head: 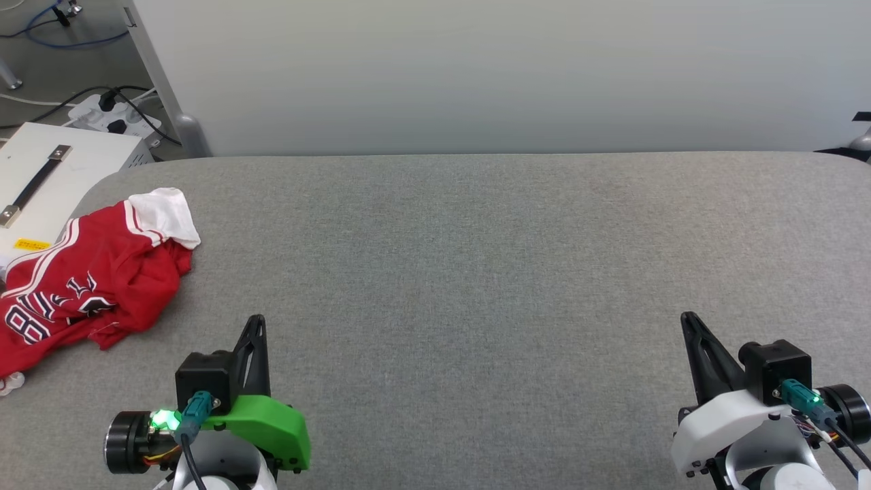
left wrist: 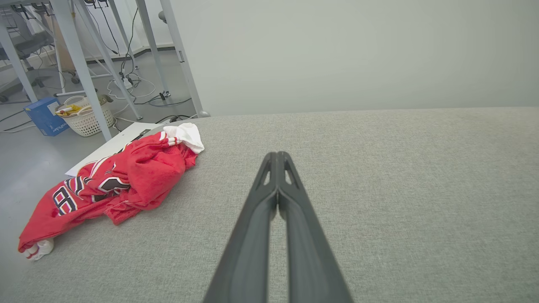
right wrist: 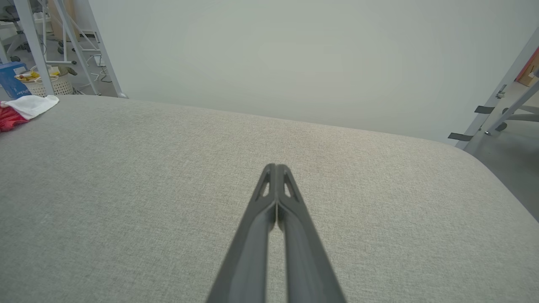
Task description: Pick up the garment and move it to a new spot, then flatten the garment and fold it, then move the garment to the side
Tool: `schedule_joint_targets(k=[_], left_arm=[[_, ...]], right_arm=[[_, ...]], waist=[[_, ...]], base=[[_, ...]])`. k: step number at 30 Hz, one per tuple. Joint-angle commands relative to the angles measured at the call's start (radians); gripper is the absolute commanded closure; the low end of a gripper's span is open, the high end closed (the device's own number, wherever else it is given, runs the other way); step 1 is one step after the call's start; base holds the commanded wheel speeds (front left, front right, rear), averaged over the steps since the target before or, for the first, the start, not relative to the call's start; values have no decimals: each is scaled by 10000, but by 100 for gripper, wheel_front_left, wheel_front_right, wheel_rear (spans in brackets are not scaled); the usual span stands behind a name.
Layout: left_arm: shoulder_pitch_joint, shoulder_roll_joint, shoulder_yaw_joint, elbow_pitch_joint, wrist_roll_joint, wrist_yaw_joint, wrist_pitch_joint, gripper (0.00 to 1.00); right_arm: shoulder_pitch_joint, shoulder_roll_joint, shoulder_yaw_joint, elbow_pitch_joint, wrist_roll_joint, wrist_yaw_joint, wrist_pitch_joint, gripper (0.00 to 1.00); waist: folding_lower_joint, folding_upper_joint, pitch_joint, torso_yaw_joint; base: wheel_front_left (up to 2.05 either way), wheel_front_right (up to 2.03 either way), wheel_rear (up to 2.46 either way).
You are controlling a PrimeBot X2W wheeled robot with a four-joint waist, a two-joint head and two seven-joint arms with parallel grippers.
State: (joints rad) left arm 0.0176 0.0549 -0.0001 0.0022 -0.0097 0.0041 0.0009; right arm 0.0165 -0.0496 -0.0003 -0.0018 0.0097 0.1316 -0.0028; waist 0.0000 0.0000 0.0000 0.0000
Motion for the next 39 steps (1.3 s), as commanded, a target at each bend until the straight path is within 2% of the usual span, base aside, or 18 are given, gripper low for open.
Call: schedule_joint_targets(k=[1,39], left_arm=[[-176,-47,1,-22,97,-41,-9,100],[-176,-47,1,-22,97,-41,-9,100]], right_arm=[[-165,-6,3,18,-97,-9,28,100],[-165,-6,3,18,-97,-9,28,100]], waist=[[0,0,0,0],[0,0,0,0]], base=[[0,0,0],[0,0,0]])
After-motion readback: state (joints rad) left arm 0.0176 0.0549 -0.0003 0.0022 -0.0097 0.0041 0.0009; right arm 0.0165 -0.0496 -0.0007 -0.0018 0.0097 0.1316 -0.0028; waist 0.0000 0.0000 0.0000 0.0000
